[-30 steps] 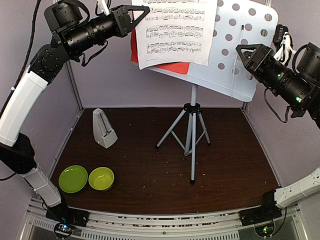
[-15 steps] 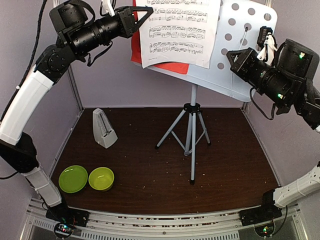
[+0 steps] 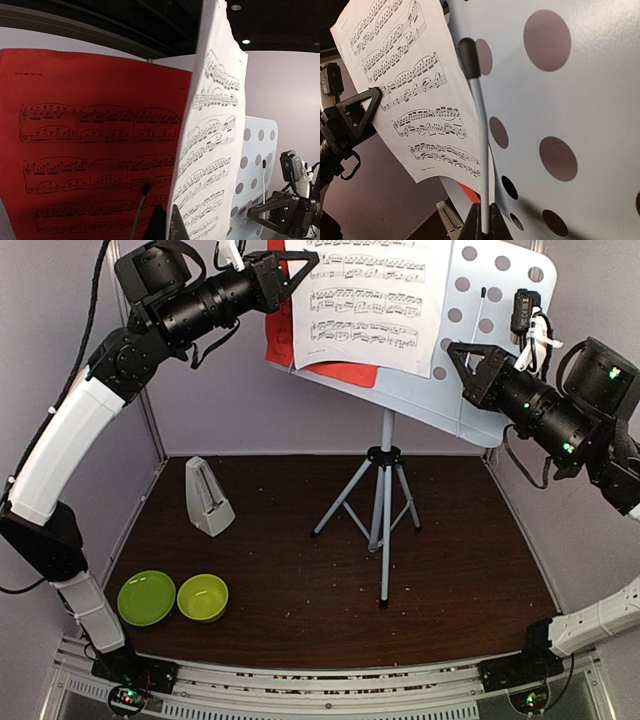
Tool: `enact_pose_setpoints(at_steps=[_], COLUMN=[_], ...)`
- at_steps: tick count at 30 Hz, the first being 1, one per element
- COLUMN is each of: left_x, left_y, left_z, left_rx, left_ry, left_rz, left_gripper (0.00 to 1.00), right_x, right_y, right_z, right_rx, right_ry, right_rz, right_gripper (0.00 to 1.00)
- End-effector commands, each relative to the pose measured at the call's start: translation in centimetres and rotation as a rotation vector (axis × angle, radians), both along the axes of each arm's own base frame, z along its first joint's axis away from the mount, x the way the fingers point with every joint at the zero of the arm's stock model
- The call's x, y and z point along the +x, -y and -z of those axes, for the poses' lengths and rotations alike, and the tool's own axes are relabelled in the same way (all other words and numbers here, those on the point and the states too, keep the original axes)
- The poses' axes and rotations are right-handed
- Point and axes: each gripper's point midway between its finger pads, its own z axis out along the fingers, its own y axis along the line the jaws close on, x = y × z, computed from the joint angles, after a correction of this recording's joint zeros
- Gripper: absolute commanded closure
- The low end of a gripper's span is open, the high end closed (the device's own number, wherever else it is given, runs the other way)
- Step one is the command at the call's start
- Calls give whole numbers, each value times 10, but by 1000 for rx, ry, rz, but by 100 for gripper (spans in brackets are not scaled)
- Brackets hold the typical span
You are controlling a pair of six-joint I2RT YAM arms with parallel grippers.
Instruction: Set up the instrument practice props
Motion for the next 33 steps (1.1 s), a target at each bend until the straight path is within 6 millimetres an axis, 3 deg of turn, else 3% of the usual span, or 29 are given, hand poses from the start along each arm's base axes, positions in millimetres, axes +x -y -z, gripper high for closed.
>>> enact_pose_setpoints(at_steps=[1,19,33], left_x=[-16,-33,-50], left_y=[5,59,94], left_z=[-24,-15,9], left_rx=[-78,-113,-53], left_ry=[78,141,144], left_rz=[87,314,401], left_gripper=[100,100,100], right_x=[-14,-22,-24], right_y=[3,-2,0], right_z=[-18,-10,-9], right_rx=[-71,-151,-147], right_ry=[140,203,213], right_rz=[-43,-101,-120], right_gripper=[100,100,100])
